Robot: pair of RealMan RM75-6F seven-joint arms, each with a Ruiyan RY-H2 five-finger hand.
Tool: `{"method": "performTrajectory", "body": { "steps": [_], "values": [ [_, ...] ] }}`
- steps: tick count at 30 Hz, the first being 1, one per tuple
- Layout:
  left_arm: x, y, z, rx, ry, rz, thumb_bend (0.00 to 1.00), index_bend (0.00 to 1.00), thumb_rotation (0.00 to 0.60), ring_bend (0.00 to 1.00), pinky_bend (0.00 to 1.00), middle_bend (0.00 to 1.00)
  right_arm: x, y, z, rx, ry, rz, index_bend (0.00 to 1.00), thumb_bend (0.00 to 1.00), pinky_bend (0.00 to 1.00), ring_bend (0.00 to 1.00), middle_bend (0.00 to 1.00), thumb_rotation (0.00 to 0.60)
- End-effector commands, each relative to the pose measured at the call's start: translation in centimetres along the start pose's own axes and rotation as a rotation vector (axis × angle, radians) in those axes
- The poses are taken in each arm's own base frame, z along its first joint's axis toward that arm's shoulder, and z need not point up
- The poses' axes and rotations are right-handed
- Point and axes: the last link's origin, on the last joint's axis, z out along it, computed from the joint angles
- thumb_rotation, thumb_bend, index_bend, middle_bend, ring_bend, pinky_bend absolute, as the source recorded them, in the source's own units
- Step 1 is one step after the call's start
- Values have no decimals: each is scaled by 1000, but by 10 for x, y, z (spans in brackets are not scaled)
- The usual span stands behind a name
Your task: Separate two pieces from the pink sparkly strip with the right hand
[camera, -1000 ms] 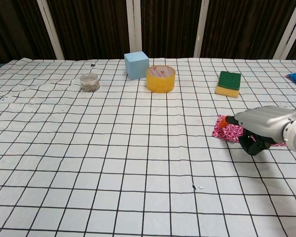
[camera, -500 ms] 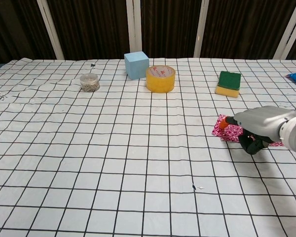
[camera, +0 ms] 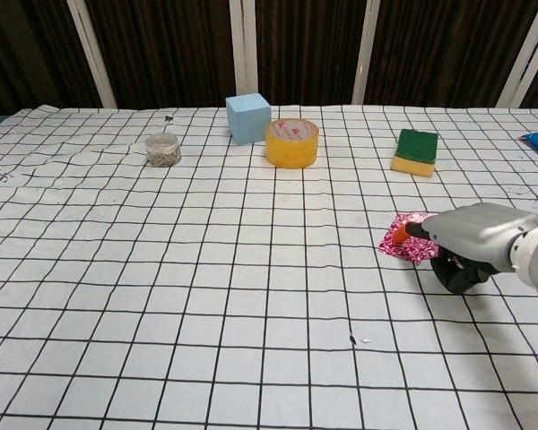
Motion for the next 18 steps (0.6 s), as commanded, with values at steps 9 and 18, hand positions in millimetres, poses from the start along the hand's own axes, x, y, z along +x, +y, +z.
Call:
{"method": "performTrajectory", "body": {
  "steps": [9,18],
  "values": [
    [0,1,0,-2,0,4,325,159,600,0,101,0,-10,-9,-14,53,-11,-17,169,778,542,715,817,600],
    [-1,1,1,-1,-2,6,324,159,600,0,101,0,-14,-15,-31,101,-23,-33,176,779,542,715,817,600]
  ]
}}
